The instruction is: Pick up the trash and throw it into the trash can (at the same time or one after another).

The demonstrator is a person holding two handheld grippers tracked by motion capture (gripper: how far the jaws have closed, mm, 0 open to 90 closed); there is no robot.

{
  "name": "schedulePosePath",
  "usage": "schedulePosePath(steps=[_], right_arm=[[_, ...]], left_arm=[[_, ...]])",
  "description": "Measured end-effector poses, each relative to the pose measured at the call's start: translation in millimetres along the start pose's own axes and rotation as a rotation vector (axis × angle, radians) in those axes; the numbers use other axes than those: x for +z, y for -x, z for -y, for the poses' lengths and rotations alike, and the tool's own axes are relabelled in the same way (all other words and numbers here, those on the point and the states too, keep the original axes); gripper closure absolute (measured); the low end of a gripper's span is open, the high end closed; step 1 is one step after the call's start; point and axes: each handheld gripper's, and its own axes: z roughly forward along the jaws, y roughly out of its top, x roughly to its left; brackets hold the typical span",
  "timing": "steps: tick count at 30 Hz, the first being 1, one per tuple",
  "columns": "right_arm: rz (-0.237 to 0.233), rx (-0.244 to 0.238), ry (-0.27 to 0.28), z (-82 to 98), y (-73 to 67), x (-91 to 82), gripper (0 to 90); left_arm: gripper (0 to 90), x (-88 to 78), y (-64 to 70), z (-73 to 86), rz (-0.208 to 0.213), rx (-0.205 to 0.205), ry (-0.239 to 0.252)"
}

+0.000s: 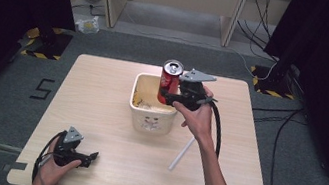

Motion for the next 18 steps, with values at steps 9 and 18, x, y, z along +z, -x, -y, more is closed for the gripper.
schedulePosePath(steps=[9, 18], right_arm=[[-0.013, 0.008, -0.058, 6.1, 0.7, 21.9, 34.1], [-0.049, 0.015, -0.108, 13.3, -3.2, 36.9, 34.0]], left_arm=[[0.0, -0.1, -0.1, 0.0, 0.000, 0.003, -0.001], [0.0, -0.3, -0.2, 0.2, 0.001, 0.005, -0.002]])
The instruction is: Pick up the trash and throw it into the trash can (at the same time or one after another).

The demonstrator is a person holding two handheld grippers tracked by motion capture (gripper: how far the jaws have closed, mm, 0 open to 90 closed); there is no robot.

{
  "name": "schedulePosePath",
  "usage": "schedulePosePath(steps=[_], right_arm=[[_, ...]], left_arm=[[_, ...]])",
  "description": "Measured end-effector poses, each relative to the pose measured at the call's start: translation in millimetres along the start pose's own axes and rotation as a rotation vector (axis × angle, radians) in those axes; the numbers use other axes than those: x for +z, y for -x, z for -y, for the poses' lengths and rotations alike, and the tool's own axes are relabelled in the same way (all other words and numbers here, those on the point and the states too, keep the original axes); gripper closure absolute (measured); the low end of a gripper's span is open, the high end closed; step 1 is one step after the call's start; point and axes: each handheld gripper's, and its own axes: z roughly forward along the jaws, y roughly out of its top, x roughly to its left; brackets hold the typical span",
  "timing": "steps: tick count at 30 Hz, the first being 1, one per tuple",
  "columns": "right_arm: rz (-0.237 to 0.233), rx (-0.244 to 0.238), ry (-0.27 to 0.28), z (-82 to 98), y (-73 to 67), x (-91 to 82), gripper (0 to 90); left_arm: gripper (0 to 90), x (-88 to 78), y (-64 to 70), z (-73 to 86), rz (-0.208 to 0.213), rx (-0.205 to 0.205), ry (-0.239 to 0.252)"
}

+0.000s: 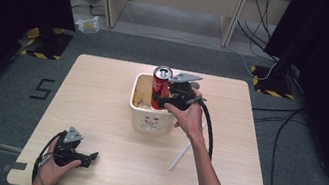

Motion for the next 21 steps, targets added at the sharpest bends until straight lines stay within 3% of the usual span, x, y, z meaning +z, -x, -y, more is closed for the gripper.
schedulePosePath(steps=[15, 21], right_arm=[[-0.033, 0.009, -0.063, 10.5, 1.0, 12.1, 32.3], [-0.035, 0.005, -0.059, 11.9, 0.5, 11.5, 32.4]], left_arm=[[0.0, -0.6, -0.2, 0.3, 0.003, 0.002, -0.003], [0.0, -0.7, -0.2, 0.4, 0.003, 0.003, -0.003]])
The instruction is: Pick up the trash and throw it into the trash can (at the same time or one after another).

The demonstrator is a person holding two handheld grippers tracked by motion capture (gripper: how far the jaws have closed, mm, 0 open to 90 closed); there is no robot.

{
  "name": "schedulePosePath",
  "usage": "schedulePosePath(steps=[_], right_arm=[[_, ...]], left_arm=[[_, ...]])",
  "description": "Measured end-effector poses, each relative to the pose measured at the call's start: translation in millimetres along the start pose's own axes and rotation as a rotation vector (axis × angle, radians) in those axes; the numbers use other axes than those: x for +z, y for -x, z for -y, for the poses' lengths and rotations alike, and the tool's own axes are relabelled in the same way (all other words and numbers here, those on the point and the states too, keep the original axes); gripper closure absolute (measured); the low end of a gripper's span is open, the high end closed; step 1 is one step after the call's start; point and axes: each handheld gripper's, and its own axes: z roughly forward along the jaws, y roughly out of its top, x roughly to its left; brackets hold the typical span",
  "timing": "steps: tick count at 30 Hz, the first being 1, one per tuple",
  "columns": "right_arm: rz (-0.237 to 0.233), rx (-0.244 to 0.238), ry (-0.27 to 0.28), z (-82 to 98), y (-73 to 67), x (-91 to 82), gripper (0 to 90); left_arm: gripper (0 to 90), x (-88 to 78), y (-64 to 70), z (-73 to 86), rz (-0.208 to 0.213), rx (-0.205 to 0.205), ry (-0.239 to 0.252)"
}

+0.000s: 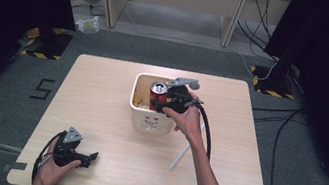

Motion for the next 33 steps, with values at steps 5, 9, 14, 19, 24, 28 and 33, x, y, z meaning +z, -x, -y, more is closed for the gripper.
schedulePosePath(steps=[5, 9, 14, 19, 24, 28, 33], right_arm=[[-0.004, -0.002, -0.002, 0.3, -0.1, -0.6, 31.6], [0.000, 0.000, 0.001, 0.0, -0.6, -3.4, 25.8], [0.004, -0.005, 0.026, -1.0, 1.1, -12.3, 23.4], [0.021, 0.003, 0.063, -1.7, 5.9, -27.9, 22.5], [0.051, 0.017, 0.109, -1.4, 11.7, -48.4, 22.5], [0.080, 0.022, 0.127, 1.2, 15.2, -62.2, 22.6], [0.106, 0.021, 0.132, 8.5, 17.5, -75.6, 22.9]], left_arm=[[0.0, 0.1, 0.3, 0.1, 0.000, -0.004, 0.003], [0.0, 0.0, 0.2, 0.2, -0.001, -0.004, 0.003], [0.0, -0.1, 0.2, 0.3, -0.001, -0.004, 0.003], [0.0, -0.1, 0.2, 0.3, -0.001, -0.004, 0.003], [0.0, -0.1, 0.2, 0.3, -0.001, -0.004, 0.003], [0.0, -0.1, 0.2, 0.3, -0.001, -0.004, 0.003], [0.0, -0.1, 0.2, 0.3, -0.001, -0.004, 0.003]])
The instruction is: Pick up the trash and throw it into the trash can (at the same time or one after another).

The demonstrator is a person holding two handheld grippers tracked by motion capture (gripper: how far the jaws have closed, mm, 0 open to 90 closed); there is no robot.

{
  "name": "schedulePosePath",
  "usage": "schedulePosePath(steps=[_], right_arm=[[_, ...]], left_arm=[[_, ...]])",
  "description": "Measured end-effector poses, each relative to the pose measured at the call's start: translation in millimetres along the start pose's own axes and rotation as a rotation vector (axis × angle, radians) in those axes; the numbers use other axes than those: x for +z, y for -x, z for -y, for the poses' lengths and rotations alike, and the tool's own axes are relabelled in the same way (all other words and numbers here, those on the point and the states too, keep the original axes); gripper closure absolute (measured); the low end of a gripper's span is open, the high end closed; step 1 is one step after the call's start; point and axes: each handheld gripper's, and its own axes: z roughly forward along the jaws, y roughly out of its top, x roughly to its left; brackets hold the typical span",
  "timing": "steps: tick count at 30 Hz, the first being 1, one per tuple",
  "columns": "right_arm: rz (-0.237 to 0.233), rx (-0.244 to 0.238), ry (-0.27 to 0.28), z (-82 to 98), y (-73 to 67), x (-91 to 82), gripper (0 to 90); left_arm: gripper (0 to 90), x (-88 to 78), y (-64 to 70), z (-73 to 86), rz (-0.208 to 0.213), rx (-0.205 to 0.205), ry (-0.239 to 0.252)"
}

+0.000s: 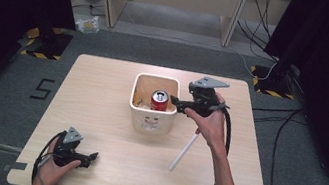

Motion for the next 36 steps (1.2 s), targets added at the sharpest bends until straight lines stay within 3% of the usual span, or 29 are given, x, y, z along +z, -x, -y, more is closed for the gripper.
schedulePosePath(steps=[13, 16, 25, 36], right_arm=[[0.057, 0.018, 0.004, 23.5, 10.2, -21.4, 23.0], [0.097, 0.005, -0.015, 31.8, 9.8, -23.4, 23.0], [0.150, 0.002, -0.071, 64.2, 5.7, -22.1, 23.5], [0.147, 0.031, -0.106, 96.7, -4.2, -14.8, 24.9]], left_arm=[[0.0, -0.1, -0.1, 0.0, 0.000, 0.001, -0.002], [0.0, -0.1, 0.0, 0.1, 0.000, 0.000, -0.001], [0.0, -0.1, 0.0, 0.1, 0.000, 0.000, -0.001], [0.0, -0.5, -0.1, 0.3, -0.003, 0.000, -0.002]])
